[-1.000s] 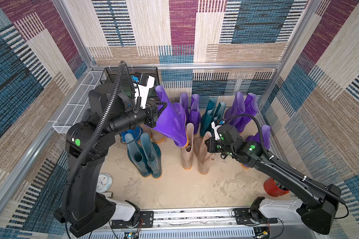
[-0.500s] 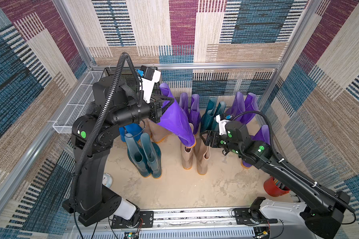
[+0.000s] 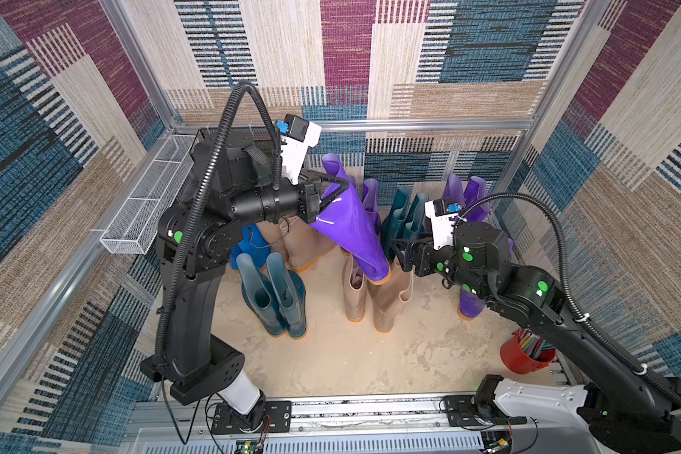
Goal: Match and arrange rain boots in pairs
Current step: Pair a pair of rain boots at the center of the board, then place the rain boot at the center of the board.
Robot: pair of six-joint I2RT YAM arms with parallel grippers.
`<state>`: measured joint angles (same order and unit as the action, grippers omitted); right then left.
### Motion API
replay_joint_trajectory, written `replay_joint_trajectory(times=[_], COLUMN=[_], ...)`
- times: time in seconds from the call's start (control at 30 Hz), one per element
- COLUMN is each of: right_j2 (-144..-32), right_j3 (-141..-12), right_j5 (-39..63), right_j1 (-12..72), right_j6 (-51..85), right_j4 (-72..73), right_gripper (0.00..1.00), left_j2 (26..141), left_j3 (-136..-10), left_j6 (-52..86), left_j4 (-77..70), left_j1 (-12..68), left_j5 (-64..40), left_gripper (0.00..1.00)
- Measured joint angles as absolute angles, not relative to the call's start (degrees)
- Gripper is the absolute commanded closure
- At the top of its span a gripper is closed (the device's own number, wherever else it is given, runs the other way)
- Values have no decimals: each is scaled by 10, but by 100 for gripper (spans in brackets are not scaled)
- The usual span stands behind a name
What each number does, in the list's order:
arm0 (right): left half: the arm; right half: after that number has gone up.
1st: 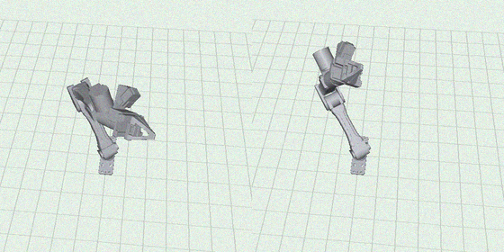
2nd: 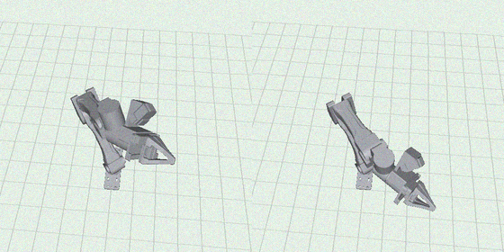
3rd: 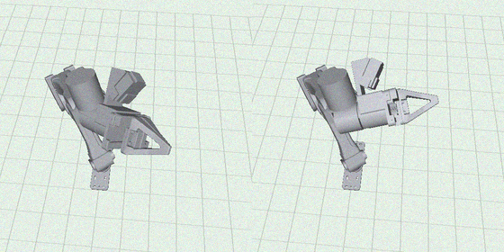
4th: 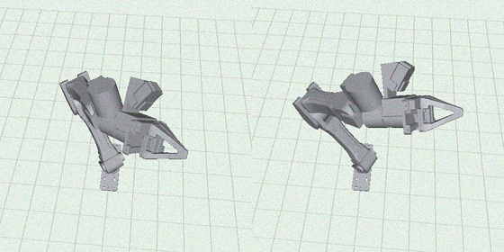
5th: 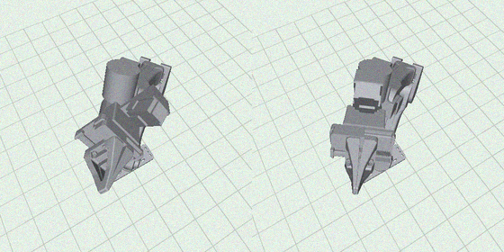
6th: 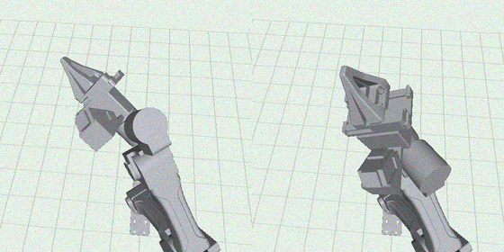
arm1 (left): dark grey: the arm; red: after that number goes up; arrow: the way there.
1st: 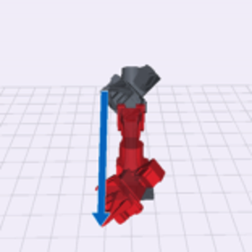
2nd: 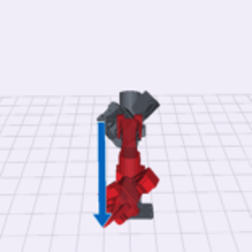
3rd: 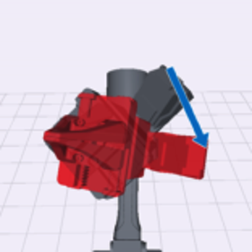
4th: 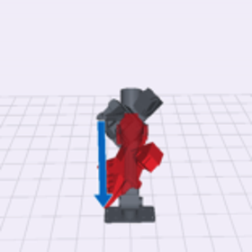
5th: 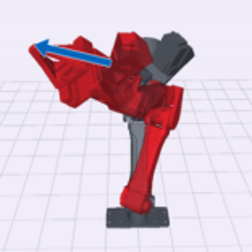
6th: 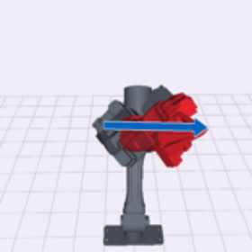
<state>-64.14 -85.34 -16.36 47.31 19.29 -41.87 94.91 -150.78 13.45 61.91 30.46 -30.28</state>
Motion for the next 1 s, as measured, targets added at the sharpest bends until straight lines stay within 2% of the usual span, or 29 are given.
replay_joint_trajectory(times=[0.27, 0.4, 0.63, 0.83, 1.0], right_j2=[-620, -612, -676, -710, -737], right_j3=[-854, -849, -884, -882, -866], right_j5=[-202, -219, -286, -362, -468], right_j1=[489, 547, 667, 706, 721], right_j6=[128, 76, 4, -17, -31], right_j4=[-405, -364, -342, -326, -293], right_gripper=[9, 7, 0, 5, 4], left_j2=[978, 983, 1003, 1009, 1009], left_j3=[-1520, -1512, -1510, -1511, -1497], left_j6=[155, 164, 173, 185, 202], left_j4=[617, 607, 593, 586, 561], left_j1=[305, 309, 309, 312, 317], left_j5=[-333, -345, -360, -362, -359], left_gripper=[100, 100, 100, 100, 100])
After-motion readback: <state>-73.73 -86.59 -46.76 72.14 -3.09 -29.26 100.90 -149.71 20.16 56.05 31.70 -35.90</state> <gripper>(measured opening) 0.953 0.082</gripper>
